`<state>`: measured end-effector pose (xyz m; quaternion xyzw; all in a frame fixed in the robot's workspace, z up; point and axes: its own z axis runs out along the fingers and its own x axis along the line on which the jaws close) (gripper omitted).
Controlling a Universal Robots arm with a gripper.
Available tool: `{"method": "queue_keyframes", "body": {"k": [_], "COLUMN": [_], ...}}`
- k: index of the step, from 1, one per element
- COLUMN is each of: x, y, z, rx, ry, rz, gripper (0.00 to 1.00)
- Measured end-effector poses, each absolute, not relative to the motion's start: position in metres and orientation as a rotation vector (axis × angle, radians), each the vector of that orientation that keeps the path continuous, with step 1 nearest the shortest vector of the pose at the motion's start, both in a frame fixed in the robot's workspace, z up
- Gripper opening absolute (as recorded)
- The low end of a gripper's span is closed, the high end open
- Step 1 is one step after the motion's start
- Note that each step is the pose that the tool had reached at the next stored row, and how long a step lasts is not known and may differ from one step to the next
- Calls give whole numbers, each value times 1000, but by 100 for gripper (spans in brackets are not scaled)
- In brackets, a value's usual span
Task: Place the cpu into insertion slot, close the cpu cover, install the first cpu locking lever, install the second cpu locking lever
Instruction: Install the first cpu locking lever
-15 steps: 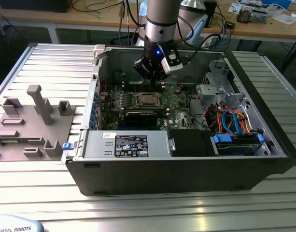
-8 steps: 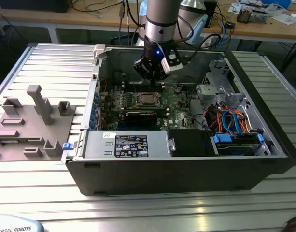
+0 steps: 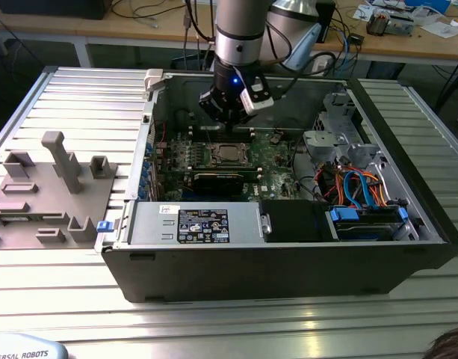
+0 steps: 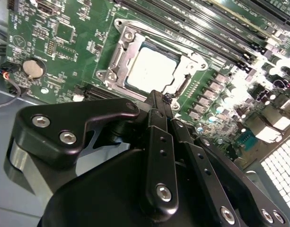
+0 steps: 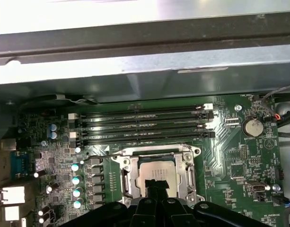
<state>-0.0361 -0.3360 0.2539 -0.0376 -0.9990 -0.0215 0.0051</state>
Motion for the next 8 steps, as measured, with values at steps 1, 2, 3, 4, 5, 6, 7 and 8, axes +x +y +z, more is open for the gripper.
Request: {"method": "queue_keyframes", "body": {"k": [1, 2, 3, 4, 5, 6, 7, 8], "x": [-38, -40, -41, -44, -45, -46, -47, -49], "y": [-336, -336, -336, -336, -336, -336, -336, -336], "z": [254, 254, 254, 254, 254, 254, 254, 254], "rx": [-118, -118, -118, -118, -117, -118, -118, -118], "ry": [-3128, -3128, -3128, -3128, -3128, -3128, -3128, -3128], "rz": [-67, -67, -67, -67, -67, -67, -67, -67], "gripper": [11, 11, 11, 11, 11, 11, 11, 11]}}
